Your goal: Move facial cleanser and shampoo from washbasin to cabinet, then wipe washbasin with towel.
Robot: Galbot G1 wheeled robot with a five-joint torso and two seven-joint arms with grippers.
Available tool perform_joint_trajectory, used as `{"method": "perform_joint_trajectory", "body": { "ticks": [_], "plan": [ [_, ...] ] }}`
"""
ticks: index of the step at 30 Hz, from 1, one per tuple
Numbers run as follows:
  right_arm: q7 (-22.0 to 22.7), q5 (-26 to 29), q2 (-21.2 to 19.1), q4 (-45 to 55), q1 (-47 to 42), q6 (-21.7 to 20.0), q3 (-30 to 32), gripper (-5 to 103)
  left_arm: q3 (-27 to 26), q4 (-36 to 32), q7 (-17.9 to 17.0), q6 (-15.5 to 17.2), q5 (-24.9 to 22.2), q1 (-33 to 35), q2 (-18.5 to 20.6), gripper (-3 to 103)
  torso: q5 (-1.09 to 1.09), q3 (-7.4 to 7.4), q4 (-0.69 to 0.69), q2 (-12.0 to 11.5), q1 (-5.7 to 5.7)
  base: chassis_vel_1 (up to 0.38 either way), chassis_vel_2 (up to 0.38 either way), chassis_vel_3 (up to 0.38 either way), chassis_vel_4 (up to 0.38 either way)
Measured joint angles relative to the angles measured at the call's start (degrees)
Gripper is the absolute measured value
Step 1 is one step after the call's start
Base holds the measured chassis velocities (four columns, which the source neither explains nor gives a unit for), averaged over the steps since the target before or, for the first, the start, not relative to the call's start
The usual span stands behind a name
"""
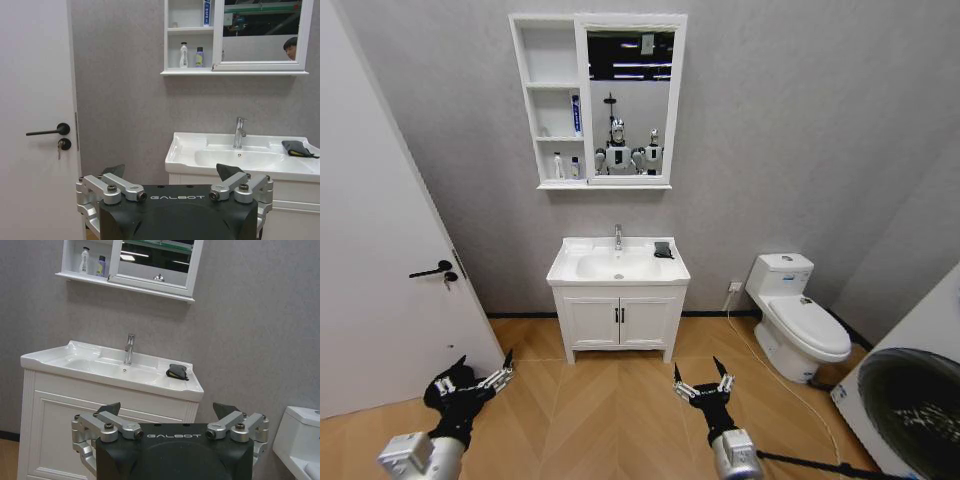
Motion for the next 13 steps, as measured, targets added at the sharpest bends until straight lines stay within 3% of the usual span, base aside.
{"method": "perform_joint_trajectory", "body": {
  "ticks": [13],
  "plan": [
    [0.0, 0.0, 0.0, 0.0, 0.0, 0.0, 0.0, 100, 0.0, 0.0, 0.0, 0.0, 0.0, 0.0, 0.0, 100, 0.00, 0.00, 0.00, 0.0, 0.00, 0.000, 0.000, 0.000, 0.000]
  ]
}}
